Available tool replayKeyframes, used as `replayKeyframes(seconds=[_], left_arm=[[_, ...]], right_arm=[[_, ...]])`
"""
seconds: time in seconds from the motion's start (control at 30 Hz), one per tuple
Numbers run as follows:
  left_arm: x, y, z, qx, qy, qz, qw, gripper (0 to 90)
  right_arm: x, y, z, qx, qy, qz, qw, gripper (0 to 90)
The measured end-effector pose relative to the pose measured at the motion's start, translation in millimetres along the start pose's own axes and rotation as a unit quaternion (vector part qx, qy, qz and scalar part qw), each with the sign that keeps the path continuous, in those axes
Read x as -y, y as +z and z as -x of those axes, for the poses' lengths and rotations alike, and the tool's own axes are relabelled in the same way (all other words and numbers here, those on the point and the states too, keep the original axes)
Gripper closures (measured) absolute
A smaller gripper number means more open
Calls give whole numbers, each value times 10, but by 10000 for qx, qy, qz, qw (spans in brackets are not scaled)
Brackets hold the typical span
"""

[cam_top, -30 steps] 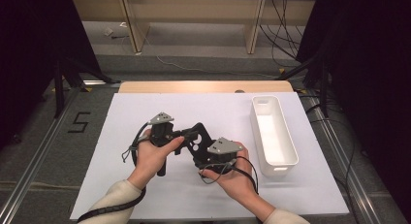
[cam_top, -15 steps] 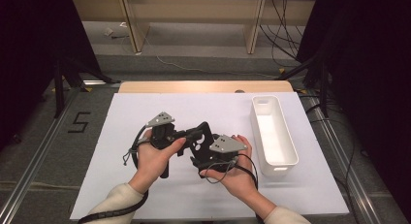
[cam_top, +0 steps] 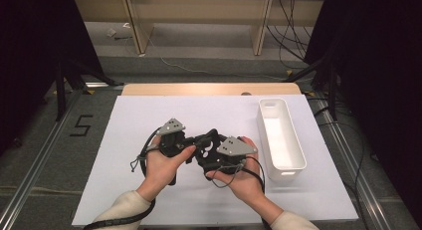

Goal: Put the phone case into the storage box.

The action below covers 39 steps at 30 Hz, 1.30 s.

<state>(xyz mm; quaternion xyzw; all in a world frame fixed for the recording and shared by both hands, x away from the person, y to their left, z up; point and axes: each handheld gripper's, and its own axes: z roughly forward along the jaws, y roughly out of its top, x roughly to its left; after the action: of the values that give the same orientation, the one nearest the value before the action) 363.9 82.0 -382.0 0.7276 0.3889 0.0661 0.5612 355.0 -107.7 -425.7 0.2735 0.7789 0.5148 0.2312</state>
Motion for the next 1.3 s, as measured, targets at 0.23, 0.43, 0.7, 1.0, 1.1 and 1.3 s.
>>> replayKeyframes(seconds=[0.23,0.43,0.7,1.0,1.1,1.3], left_arm=[[-6,-9,-6,-2,16,10,10000,770],[-10,-7,-10,30,19,31,10000,768],[-52,-29,-15,75,264,353,9990,512],[-88,-261,-11,-75,906,847,9922,141],[-46,-334,-45,-86,967,879,9914,52],[72,-478,-143,-122,925,937,9912,0]], right_arm=[[3,0,-7,9,33,54,10000,128],[-3,-7,-7,64,44,82,9999,140],[-37,-20,11,73,168,86,9998,149],[-82,-49,141,200,281,129,9993,152],[-101,-67,185,258,306,170,9991,152],[-165,-112,280,368,387,284,9982,154]])
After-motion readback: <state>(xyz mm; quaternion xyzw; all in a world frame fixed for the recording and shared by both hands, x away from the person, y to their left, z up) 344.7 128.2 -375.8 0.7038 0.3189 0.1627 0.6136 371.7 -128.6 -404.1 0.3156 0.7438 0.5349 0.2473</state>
